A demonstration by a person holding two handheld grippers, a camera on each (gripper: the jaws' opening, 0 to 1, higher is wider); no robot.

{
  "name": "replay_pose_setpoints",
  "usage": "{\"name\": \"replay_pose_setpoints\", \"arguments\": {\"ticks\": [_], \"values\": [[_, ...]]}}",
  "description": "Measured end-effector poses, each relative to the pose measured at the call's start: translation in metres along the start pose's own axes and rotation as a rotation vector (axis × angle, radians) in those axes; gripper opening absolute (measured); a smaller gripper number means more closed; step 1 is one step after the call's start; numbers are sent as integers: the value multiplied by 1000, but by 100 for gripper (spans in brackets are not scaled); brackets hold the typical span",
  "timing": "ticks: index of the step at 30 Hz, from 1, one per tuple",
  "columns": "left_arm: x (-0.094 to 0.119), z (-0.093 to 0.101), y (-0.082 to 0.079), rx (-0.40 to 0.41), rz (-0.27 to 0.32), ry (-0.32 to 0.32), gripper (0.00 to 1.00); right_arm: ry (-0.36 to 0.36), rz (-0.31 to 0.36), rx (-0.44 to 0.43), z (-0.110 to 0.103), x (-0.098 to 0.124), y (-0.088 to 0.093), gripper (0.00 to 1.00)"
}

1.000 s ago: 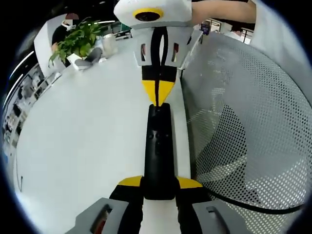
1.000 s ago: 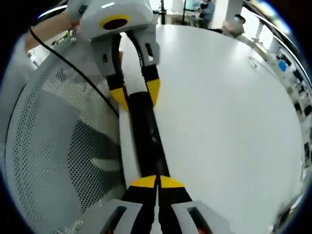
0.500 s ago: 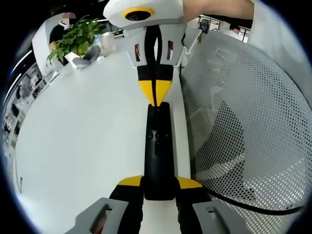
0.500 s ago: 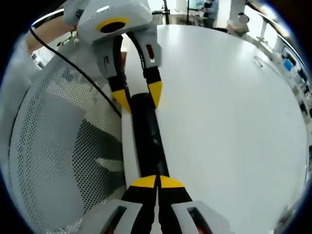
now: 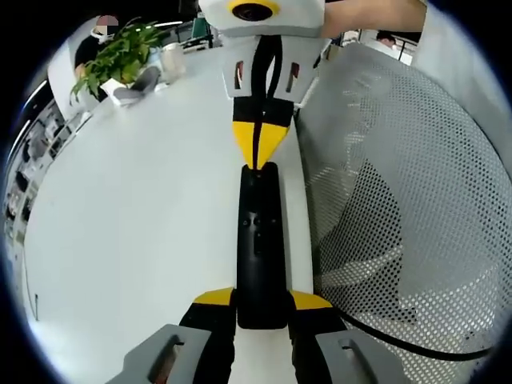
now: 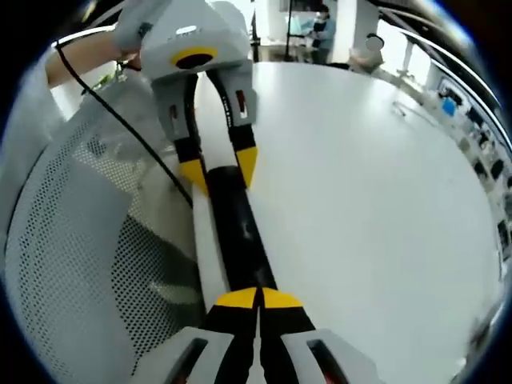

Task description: Press the specified remote control buttons in sequence, fully releasing each button before pressing the next.

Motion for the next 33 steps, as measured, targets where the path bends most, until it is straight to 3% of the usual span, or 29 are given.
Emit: {"name": "replay_pose_setpoints", "arguments": {"ticks": [12, 27, 33], "values": [[1, 0, 0, -21, -12, 8, 24, -5, 29, -17, -4, -3, -7, 0], [0, 1, 0, -24, -26, 3, 24, 8, -38, 104, -7, -4, -9, 0], [0, 1, 0, -33, -29, 1, 24, 47, -122, 228, -8, -6, -10, 0]]}}
Point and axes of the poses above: the point that each gripper's makers call its tool centre point, and the gripper's own axes: x roughly backward along the fingers, z roughly to its right, y roughly out of its underside, the point moved 3 cm from there along x, roughly backward along the fingers
